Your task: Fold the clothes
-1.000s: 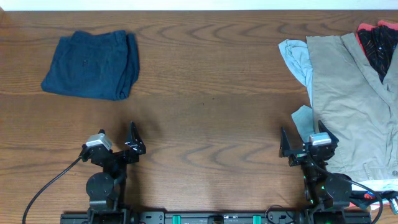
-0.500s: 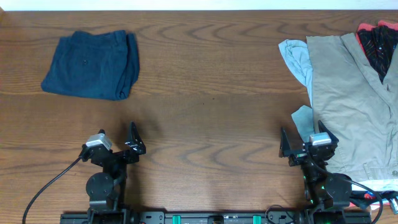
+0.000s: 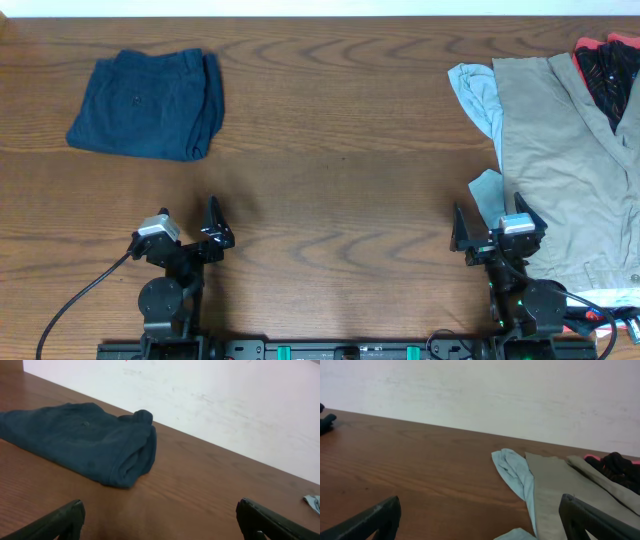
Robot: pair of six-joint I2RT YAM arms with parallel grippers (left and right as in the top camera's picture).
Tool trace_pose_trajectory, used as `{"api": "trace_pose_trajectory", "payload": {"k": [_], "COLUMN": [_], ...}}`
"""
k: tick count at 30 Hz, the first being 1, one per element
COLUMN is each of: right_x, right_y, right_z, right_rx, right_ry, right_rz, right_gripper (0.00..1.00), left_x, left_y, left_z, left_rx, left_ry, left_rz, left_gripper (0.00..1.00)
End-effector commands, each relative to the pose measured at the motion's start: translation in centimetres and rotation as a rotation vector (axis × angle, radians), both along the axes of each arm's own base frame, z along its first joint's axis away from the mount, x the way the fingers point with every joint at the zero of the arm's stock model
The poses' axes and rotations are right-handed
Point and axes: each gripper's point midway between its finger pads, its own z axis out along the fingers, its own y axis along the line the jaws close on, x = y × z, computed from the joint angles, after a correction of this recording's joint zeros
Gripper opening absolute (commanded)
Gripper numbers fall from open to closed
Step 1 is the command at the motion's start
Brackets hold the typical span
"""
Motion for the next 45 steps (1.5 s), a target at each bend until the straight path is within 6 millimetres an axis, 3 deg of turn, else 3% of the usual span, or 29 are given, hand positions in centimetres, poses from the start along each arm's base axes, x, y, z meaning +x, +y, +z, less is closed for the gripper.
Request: {"api": "trace_pose_trajectory", "payload": {"k": [1, 5, 11, 17, 22, 26, 32, 39, 45], "right_x": [0.0, 0.0, 0.0, 0.0, 1.0, 3.3, 7.6, 12.4, 17.2], "right_y": [-0.2, -0.1, 0.0, -0.6, -0.9, -0.8, -0.8, -3.8, -5.9], "right_z": [0.0, -0.7, 0.9, 2.7, 4.4, 5.1, 4.4, 1.9, 0.9], "right_rx": [-0.014, -0.014, 0.228, 0.255, 0.210, 0.138, 0.116, 0.083, 0.091], "right_ry": [-0.001, 0.024, -0.005, -0.010, 0.042, 0.154, 0.395, 0.702, 0.671], "right_rz": [-0.012, -0.010, -0.008, -0.041, -0.067, -0.072, -0.096, -0.185, -0.219], "right_gripper": [0.99, 0.99, 0.99, 0.99, 0.99, 0.99, 0.99, 0.99, 0.99], "left_x": [0.0, 0.0, 0.1, 0.6, 2.3, 4.5, 6.7, 7.4, 7.5], "left_y": [0.0, 0.0, 0.0, 0.0, 0.0, 0.0, 0.0, 0.0, 0.0], "left_z": [-1.7, -1.9, -1.6, 0.0, 2.2, 2.8, 2.2, 0.5, 0.2], "left_rx": [0.018, -0.043, -0.072, 0.035, 0.070, 0.068, 0.068, 0.063, 0.063], "left_ry": [0.039, 0.044, 0.058, 0.116, 0.196, 0.323, 0.547, 0.724, 0.732], "left_rz": [-0.004, 0.005, 0.009, -0.007, -0.016, -0.021, -0.031, -0.037, -0.037], "left_gripper": [0.98, 0.98, 0.98, 0.98, 0.98, 0.98, 0.98, 0.98, 0.98]}}
